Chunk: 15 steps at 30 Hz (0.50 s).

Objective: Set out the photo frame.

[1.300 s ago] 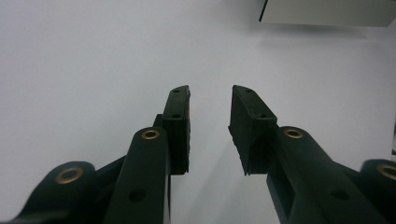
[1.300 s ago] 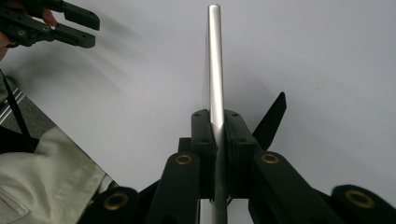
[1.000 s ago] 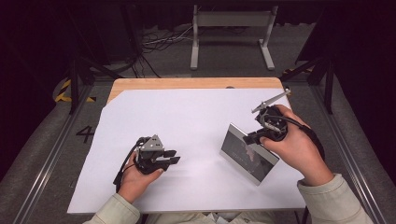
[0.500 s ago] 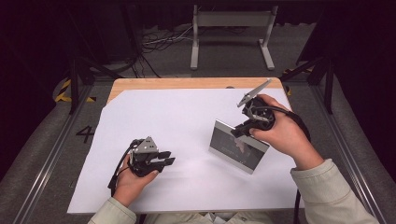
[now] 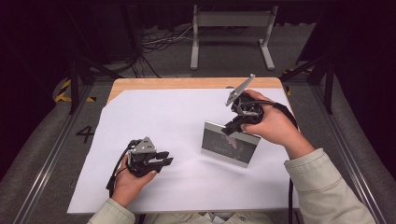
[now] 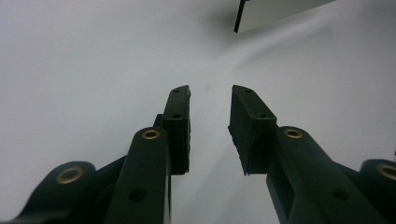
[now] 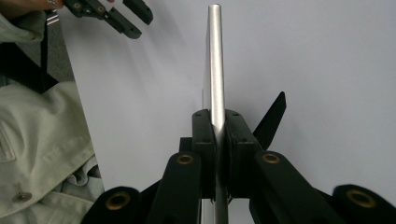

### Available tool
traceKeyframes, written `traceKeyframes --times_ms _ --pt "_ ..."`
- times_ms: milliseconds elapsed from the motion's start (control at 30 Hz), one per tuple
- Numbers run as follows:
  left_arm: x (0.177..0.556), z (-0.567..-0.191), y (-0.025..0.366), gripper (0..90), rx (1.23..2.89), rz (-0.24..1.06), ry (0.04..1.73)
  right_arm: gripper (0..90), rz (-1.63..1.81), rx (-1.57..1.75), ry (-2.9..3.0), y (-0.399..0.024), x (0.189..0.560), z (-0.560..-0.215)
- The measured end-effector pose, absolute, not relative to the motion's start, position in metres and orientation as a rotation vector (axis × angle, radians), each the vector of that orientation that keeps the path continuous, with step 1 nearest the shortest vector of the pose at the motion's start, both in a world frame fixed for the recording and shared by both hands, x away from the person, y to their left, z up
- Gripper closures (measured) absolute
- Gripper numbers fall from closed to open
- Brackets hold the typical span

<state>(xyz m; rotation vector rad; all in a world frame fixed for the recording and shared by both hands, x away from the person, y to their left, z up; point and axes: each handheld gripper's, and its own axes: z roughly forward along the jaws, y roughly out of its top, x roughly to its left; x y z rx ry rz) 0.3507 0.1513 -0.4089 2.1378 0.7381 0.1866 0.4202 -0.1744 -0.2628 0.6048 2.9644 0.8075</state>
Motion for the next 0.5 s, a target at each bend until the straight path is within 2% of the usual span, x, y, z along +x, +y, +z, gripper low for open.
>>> traceKeyframes --times_ms 500 --pt "0.3533 -0.409 0.1482 69.1 2.146 0.187 0.721 84.7 0.771 0.358 3.063 -0.1635 0.4261 -0.2694"
